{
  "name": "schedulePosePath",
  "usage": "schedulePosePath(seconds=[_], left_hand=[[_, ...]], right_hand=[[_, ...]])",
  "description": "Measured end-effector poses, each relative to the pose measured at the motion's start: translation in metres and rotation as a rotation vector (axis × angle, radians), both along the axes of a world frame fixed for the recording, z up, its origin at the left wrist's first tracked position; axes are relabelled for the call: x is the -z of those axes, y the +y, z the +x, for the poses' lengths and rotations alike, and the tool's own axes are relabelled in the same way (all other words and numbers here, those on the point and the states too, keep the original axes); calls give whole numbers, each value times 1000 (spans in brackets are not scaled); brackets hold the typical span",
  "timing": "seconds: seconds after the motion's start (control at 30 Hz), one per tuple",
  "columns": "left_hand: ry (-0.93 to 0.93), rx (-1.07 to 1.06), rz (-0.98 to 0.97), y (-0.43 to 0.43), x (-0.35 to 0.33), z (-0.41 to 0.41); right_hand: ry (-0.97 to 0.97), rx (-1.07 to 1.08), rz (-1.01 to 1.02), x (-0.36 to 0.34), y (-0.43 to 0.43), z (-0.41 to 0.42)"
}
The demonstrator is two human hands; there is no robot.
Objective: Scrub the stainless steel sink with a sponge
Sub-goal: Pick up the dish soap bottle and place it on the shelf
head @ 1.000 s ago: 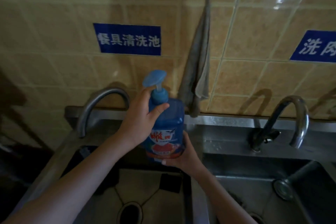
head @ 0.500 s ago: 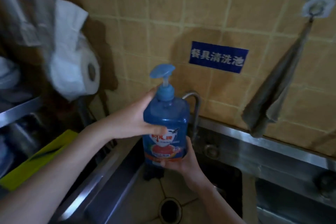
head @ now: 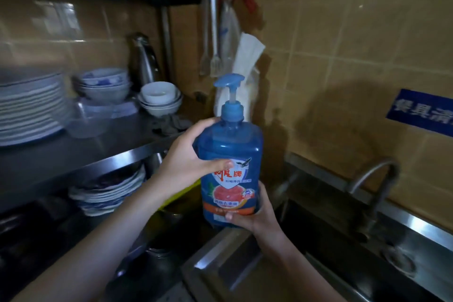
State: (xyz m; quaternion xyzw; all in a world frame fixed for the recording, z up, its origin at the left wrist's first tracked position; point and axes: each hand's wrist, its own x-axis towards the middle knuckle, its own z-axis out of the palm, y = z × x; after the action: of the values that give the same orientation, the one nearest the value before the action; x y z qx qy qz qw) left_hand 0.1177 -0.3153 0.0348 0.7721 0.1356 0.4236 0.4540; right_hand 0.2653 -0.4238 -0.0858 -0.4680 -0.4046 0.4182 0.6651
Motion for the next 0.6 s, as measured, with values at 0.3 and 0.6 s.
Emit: schedulePosePath(seconds=[0.3, 0.6], left_hand=[[-74, -195, -17, 55, -11, -127], [-69, -366, -17, 107, -18, -219]], right_hand=[[-25, -123, 35, -14, 84, -111], [-27, -250, 13, -17, 158, -193]])
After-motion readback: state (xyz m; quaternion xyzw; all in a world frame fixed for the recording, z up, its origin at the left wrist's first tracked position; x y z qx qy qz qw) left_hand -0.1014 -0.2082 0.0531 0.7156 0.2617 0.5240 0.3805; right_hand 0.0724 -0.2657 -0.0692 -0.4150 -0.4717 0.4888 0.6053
